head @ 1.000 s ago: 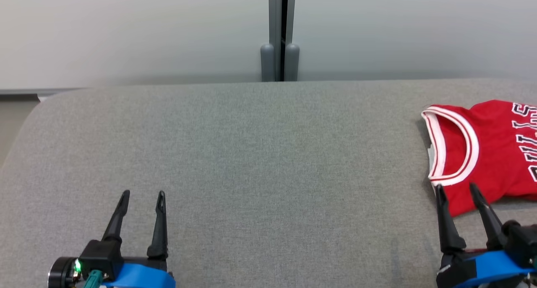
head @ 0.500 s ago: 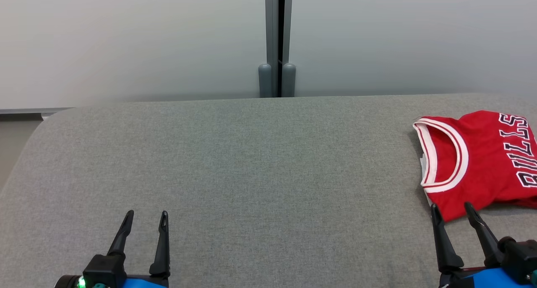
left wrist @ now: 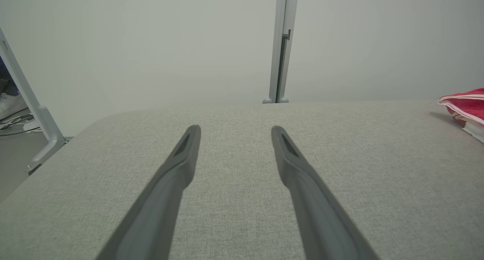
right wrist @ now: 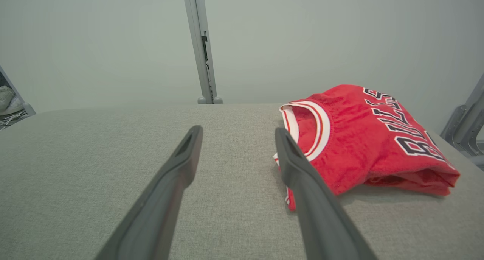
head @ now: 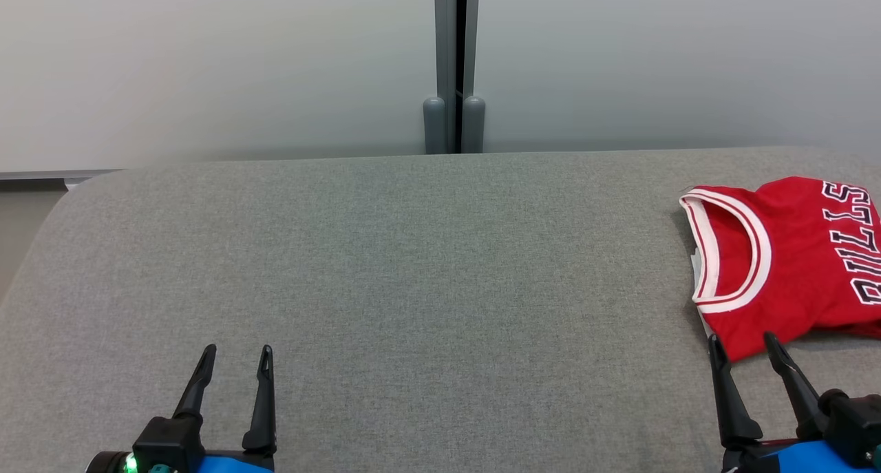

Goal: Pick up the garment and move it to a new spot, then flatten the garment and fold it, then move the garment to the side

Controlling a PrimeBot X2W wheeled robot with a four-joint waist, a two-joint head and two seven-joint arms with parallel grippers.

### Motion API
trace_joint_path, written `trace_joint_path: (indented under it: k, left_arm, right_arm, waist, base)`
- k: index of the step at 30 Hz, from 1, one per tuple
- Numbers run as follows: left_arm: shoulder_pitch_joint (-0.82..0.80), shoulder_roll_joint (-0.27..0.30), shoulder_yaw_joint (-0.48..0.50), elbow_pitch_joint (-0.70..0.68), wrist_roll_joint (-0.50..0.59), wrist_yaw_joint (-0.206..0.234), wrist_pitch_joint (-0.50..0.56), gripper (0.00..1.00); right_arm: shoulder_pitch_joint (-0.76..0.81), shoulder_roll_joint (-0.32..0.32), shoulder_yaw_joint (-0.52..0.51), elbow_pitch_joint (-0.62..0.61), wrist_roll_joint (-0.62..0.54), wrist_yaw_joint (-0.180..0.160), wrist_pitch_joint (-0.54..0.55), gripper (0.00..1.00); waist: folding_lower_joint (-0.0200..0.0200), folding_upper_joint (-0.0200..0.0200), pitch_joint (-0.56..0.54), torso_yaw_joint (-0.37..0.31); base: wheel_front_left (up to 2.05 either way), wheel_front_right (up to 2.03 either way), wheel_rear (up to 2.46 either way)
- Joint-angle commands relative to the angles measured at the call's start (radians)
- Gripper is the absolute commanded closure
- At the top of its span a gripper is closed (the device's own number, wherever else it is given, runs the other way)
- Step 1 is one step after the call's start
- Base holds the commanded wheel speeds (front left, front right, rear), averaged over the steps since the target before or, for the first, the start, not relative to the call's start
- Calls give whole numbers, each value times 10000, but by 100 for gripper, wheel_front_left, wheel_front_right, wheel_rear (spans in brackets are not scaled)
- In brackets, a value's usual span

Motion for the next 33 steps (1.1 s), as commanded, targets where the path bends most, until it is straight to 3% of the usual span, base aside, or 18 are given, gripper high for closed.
trace_joint_path:
  k: [1, 18, 19, 22, 33]
  left_arm:
    - [-141, 57, -13, -25, 5, 16, -17, 0]
    - [-287, 50, -111, 93, -81, 81, -98, 0]
    - [-113, 7, -115, 77, -52, 27, -30, 100]
    - [15, -116, -191, 314, -51, 1, -9, 100]
    - [-227, -388, 356, 408, -2025, -341, 433, 100]
  right_arm:
    - [31, -5, -7, 20, -57, 1, -15, 0]
    - [-75, -5, -6, 121, -42, 1, -30, 0]
    - [-22, 0, 1, 109, -61, 0, -10, 100]
    - [12, 29, 30, 388, -58, 0, -4, 100]
    - [-361, -57, 106, 809, 2235, 0, 136, 100]
  waist:
    - [-1, 0, 10, 16]
    - [-1, 0, 20, 53]
    - [-1, 0, 20, 53]
    - [0, 0, 22, 54]
    - [0, 0, 1, 31]
  base:
    - [0, 0, 0]
    - [0, 0, 0]
    - [0, 0, 0]
    - [0, 0, 0]
    - [0, 0, 0]
